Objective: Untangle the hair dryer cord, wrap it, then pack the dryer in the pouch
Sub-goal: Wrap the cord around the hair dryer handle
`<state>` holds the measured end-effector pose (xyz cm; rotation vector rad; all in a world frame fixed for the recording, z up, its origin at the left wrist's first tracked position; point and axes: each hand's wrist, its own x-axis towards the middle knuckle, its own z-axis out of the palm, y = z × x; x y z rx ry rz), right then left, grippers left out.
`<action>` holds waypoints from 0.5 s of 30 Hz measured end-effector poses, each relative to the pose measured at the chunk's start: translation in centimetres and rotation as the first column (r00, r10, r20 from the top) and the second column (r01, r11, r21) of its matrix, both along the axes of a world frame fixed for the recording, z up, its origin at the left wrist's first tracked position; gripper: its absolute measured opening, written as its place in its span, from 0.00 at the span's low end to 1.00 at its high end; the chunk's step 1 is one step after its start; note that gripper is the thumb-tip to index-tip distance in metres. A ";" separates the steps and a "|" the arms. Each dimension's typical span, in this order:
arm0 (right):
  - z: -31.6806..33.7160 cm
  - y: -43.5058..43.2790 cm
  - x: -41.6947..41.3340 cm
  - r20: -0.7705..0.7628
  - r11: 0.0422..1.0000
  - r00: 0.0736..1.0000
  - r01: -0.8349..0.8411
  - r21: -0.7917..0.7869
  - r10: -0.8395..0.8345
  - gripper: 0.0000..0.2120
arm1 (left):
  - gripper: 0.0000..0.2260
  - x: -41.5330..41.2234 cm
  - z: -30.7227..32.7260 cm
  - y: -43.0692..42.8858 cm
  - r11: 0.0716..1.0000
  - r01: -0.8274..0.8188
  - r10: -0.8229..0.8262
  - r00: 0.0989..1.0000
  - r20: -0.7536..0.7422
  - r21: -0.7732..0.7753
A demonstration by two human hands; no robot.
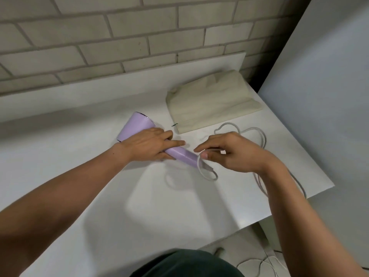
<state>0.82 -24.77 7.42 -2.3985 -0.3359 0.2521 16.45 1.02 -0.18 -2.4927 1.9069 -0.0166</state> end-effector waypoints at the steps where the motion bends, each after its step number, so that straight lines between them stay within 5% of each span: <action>1: 0.6 -0.1 0.1 0.004 1.000 1.000 -0.006 -0.028 0.006 0.09 | 0.26 -0.5 0.6 -0.1 1.000 -0.002 0.002 1.000 0.022 -0.027; 8: 2.5 0.2 0.2 0.143 0.987 0.990 0.028 -0.158 -0.005 0.06 | 0.21 -4.7 6.0 -1.8 0.996 -0.094 0.092 0.987 0.134 0.012; 15: 3.6 -0.2 -0.3 0.225 0.996 0.974 0.028 -0.088 -0.007 0.04 | 0.19 -9.5 10.1 -3.4 0.967 -0.243 0.234 0.965 0.116 0.070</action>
